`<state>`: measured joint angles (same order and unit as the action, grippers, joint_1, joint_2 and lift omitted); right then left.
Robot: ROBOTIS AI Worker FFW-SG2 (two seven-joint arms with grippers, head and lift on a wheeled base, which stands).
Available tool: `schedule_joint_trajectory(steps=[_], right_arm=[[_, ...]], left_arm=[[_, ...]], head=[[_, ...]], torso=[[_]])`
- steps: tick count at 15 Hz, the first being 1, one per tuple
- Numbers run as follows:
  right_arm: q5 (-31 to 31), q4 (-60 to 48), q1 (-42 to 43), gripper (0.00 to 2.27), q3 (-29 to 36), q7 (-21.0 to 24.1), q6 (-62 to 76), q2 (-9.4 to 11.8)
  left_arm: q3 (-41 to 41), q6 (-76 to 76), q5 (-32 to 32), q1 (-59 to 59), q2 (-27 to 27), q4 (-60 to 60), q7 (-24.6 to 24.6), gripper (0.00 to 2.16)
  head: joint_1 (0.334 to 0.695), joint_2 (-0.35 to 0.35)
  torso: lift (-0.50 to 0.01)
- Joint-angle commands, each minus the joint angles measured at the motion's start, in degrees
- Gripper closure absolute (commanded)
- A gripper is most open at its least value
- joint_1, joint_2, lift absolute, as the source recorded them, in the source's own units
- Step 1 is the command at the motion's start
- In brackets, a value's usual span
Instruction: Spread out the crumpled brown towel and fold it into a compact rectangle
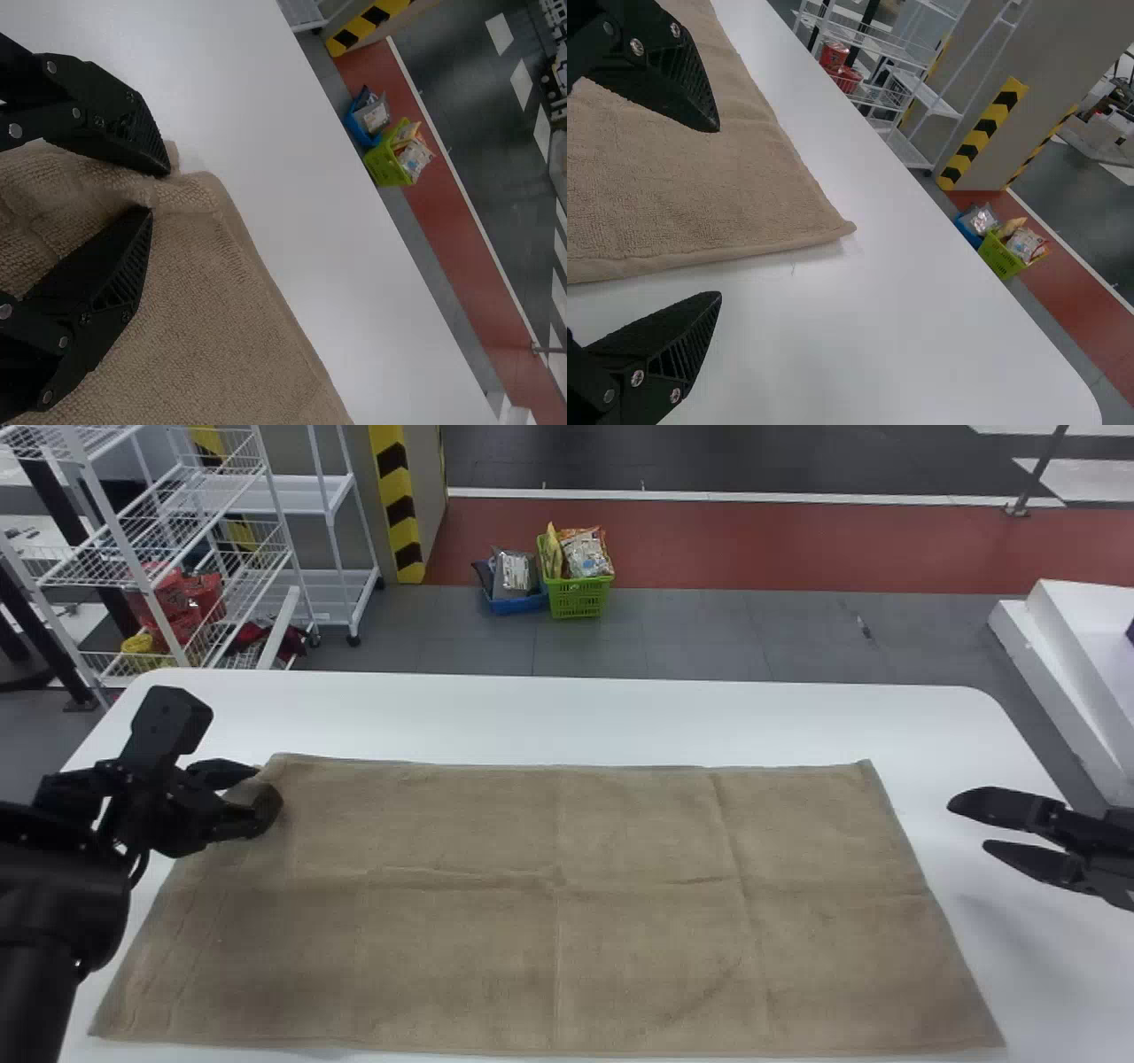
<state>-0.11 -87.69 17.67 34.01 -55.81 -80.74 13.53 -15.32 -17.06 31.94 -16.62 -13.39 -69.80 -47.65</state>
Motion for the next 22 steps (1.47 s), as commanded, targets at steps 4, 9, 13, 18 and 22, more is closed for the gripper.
schedule_joint_trajectory(steps=[4,9,13,18,22], right_arm=[[1.9,-0.1,3.3,0.17,-4.3,0.0,2.0,1.1],[8.1,6.4,9.5,0.19,-10.8,3.2,5.9,0.4],[13.1,10.6,11.5,0.21,-13.7,4.4,9.8,-0.8],[16.7,15.9,13.7,0.29,-15.0,5.6,12.6,-0.8],[17.2,16.7,14.0,0.35,-17.8,6.2,12.8,-0.9]], left_arm=[[-4.5,0.0,-2.8,6.6,0.9,-9.4,-3.2,0.63],[-4.0,0.4,-3.1,6.9,0.9,-9.6,-3.8,0.63],[-4.0,0.6,-3.1,6.9,0.9,-9.6,-3.8,0.63],[-4.3,1.8,-3.2,6.9,0.9,-9.4,-3.9,0.63],[-4.3,2.7,-3.2,6.9,0.8,-9.2,-4.0,0.63]], head=[[0.695,0.009],[0.695,0.019],[0.695,0.025],[0.695,0.019],[0.695,0.018]], torso=[[-0.127],[-0.127],[-0.127],[-0.127],[-0.127]])
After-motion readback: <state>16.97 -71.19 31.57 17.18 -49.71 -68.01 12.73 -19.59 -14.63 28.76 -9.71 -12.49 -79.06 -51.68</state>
